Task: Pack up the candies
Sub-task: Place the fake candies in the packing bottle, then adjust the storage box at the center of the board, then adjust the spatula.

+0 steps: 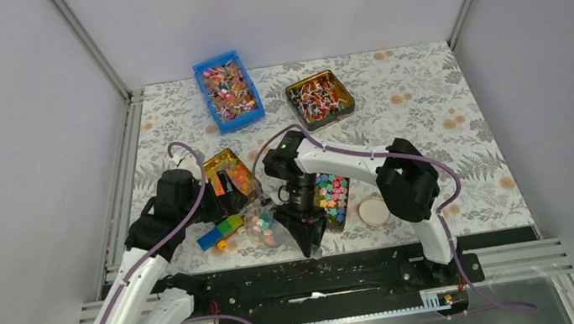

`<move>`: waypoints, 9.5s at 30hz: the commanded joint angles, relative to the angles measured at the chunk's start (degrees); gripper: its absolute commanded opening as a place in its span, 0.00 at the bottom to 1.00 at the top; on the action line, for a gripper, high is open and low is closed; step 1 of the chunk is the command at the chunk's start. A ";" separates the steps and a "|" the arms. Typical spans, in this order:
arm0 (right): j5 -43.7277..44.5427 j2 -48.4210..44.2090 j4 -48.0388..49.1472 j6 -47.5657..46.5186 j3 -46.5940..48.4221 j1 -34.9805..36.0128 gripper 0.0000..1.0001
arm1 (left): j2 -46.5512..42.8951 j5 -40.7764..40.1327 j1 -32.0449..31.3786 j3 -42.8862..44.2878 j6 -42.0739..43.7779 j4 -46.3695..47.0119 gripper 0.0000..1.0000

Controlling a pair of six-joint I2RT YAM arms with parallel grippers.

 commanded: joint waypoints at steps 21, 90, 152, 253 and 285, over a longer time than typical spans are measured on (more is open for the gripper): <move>-14.67 -1.43 9.77 7.45 -8.47 -2.99 0.00 | 1.00 0.15 0.24 -0.12 -0.85 2.22 0.96; 4.69 -22.88 13.12 12.20 -18.05 -8.88 0.00 | 21.61 12.35 -1.69 8.68 -3.82 11.74 0.85; 21.88 -30.18 5.85 9.11 -24.49 -18.71 0.00 | 56.60 -6.80 -14.76 33.10 16.17 2.53 0.71; 26.47 -28.09 12.02 16.51 -15.48 -9.85 0.00 | 39.47 8.31 -24.18 15.08 -9.20 14.21 0.46; 25.81 -32.28 13.94 16.39 -16.94 -9.93 0.00 | 40.32 13.36 -16.69 13.32 -14.69 23.92 0.45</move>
